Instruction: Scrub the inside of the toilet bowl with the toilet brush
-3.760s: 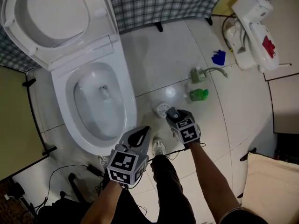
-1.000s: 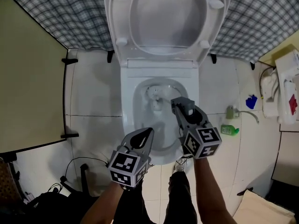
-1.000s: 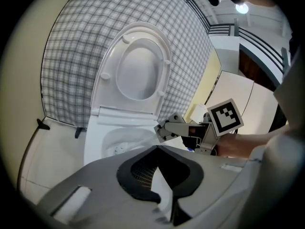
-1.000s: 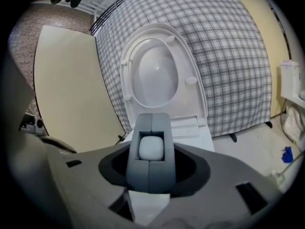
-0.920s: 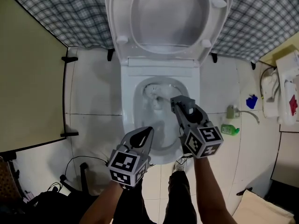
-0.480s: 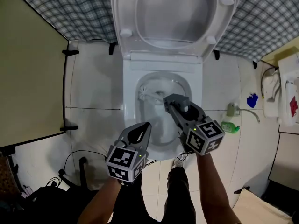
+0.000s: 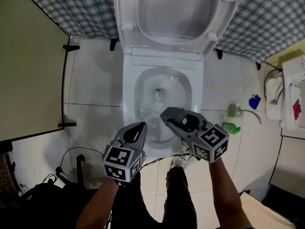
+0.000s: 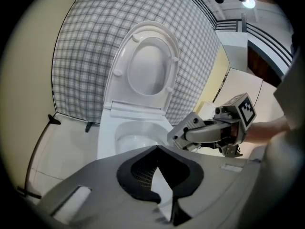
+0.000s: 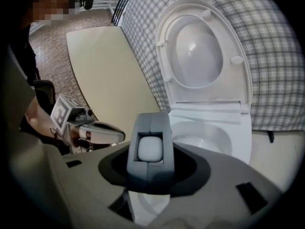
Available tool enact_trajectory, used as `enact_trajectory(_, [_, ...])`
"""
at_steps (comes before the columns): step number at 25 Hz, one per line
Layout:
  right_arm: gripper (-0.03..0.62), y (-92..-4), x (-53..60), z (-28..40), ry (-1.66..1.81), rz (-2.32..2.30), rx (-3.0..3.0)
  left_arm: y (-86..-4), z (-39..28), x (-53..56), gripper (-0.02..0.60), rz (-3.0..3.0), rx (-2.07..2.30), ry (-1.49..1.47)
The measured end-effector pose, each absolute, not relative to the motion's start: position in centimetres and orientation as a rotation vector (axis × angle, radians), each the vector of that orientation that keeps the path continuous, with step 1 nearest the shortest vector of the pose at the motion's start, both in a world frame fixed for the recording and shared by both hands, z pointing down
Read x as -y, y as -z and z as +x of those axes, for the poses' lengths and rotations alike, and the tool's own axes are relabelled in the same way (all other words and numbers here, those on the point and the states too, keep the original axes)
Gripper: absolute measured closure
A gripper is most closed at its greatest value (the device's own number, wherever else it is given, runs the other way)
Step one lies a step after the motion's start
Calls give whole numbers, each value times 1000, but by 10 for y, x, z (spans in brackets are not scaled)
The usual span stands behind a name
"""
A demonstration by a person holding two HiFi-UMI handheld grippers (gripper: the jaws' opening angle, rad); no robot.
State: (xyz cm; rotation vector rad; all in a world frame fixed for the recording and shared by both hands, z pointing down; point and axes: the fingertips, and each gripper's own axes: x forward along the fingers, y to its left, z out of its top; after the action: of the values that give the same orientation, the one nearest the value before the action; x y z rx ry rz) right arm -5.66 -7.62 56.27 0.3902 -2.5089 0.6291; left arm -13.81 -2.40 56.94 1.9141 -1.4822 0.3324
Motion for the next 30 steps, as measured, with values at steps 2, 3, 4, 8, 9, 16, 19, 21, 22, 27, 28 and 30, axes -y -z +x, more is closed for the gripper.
enact_trajectory(2, [398,-563,60,-47,-622,295,2490,-571,-136,21,572,1906,1487,-336])
enact_trajectory(3, [398,-563,52,-43,-617,254,2481,-571,-135,20,572,1903,1488,-338])
enact_trajectory(4, [398,-563,46,-38,-610,218,2472,-571,-133,19,572,1900,1489,-339])
enact_trajectory(8, [398,-558,24,-19,-562,104,2432,-571,-123,15,572,1894,1488,-345])
enact_trajectory(9, [398,-555,20,-15,-550,76,2422,-570,-120,13,572,1894,1486,-345])
enact_trajectory(16, [396,-542,8,10,-435,-100,2311,-568,-97,8,572,1906,1458,-337])
enact_trajectory(19, [398,-537,12,17,-369,-156,2253,-565,-94,6,572,1913,1451,-333])
enact_trajectory(21, [398,-534,16,21,-339,-165,2221,-565,-94,5,572,1916,1446,-335])
enact_trajectory(22, [399,-533,18,22,-329,-160,2212,-565,-94,3,572,1916,1443,-338])
enact_trajectory(27, [399,-540,6,9,-329,-97,2266,-567,-97,0,572,1915,1435,-340])
enact_trajectory(28, [399,-542,2,4,-334,-86,2287,-567,-99,1,572,1913,1436,-337])
enact_trajectory(30, [399,-544,-4,-6,-336,-58,2324,-569,-104,1,572,1908,1440,-332])
